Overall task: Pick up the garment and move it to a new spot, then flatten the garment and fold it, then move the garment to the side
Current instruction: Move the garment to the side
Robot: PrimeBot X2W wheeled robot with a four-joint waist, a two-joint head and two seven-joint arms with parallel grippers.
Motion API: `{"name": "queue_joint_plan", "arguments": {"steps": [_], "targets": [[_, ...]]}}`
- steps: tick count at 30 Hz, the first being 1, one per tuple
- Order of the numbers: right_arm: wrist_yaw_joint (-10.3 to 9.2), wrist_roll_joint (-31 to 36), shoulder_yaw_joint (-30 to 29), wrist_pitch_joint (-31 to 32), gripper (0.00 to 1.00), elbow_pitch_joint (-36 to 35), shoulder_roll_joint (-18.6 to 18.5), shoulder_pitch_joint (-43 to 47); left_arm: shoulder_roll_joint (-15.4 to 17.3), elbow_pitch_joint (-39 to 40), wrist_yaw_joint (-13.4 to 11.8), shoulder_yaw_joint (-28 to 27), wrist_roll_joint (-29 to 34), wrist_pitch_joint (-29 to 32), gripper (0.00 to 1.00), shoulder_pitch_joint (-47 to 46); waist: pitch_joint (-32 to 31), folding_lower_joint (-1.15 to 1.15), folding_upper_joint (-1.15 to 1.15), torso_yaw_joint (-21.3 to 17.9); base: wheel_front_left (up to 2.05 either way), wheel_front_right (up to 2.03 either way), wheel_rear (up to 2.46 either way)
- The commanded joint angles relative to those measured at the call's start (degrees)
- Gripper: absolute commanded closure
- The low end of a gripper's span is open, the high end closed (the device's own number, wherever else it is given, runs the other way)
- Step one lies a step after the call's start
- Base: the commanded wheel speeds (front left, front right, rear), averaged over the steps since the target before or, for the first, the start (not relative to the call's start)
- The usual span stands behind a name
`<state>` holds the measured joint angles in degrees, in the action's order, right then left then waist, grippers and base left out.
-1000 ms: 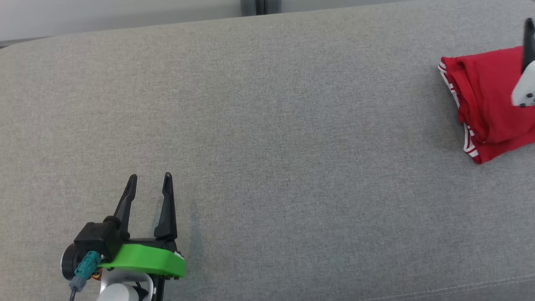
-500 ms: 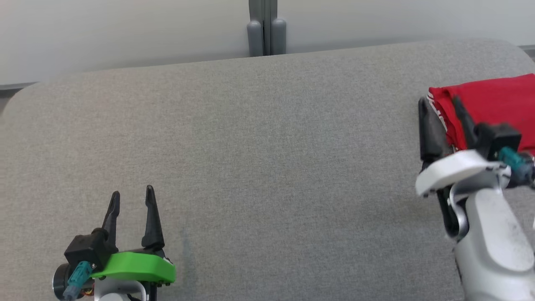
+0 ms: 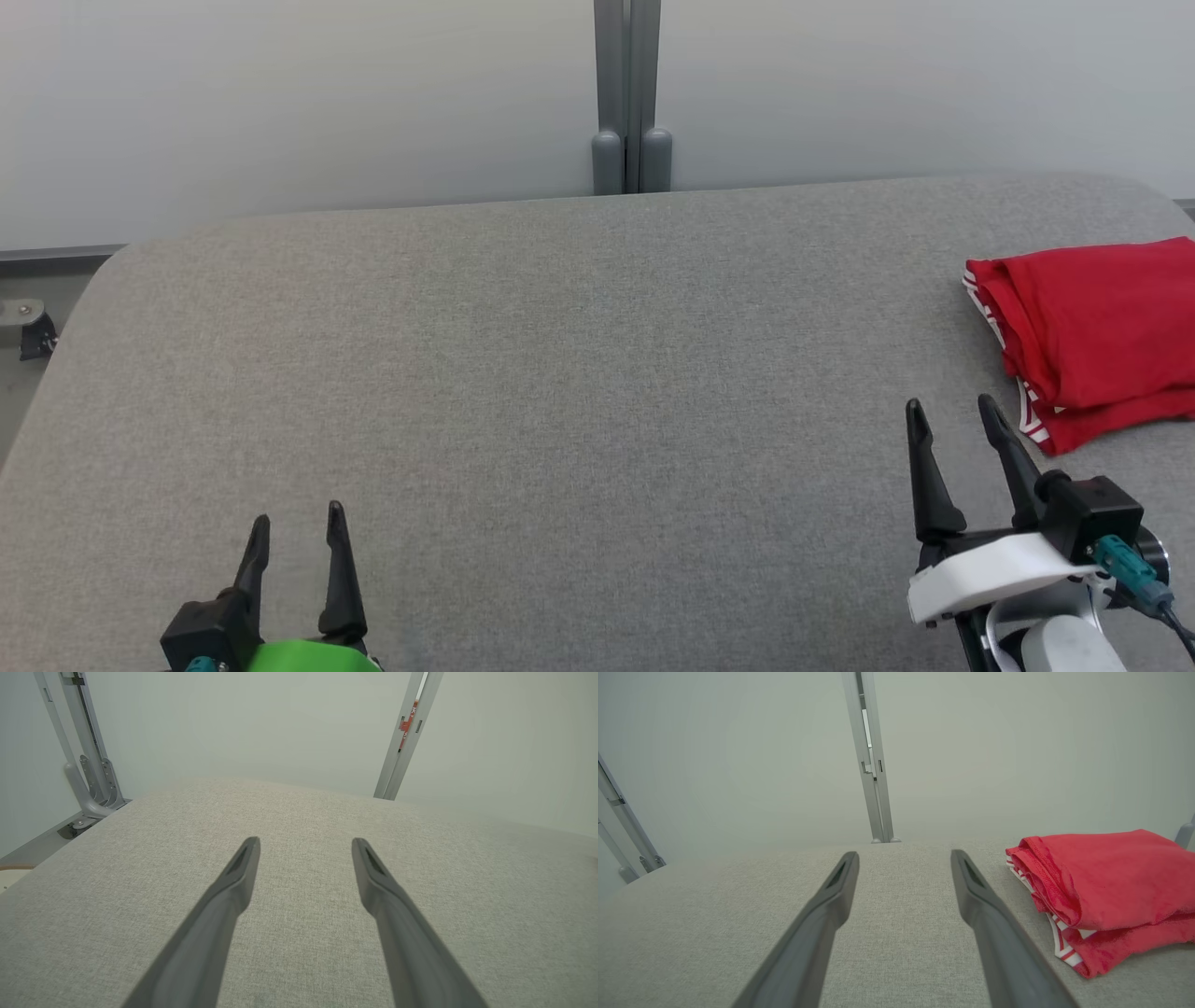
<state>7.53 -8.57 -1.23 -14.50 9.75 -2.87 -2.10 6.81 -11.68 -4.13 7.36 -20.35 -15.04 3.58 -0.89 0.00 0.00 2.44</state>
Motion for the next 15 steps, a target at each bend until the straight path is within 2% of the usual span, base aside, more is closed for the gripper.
{"name": "queue_joint_plan", "arguments": {"steps": [1, 15], "targets": [[-0.1, -0.41, 0.42, -0.34, 0.0, -0.28, -0.09, 1.28, -0.33, -0.03, 0.8, -0.01, 0.75, -0.15, 0.0, 0.74, -0.22, 0.0, 0.0, 0.04, 0.0, 0.0, 0.0], [-0.1, -1.18, 1.13, -0.72, 0.0, -0.03, -0.07, 2.83, -2.1, 0.21, 2.8, -1.0, 2.38, -0.15, 0.0, 1.5, -0.52, 0.0, 0.0, -0.03, 0.0, 0.0, 0.0]]}}
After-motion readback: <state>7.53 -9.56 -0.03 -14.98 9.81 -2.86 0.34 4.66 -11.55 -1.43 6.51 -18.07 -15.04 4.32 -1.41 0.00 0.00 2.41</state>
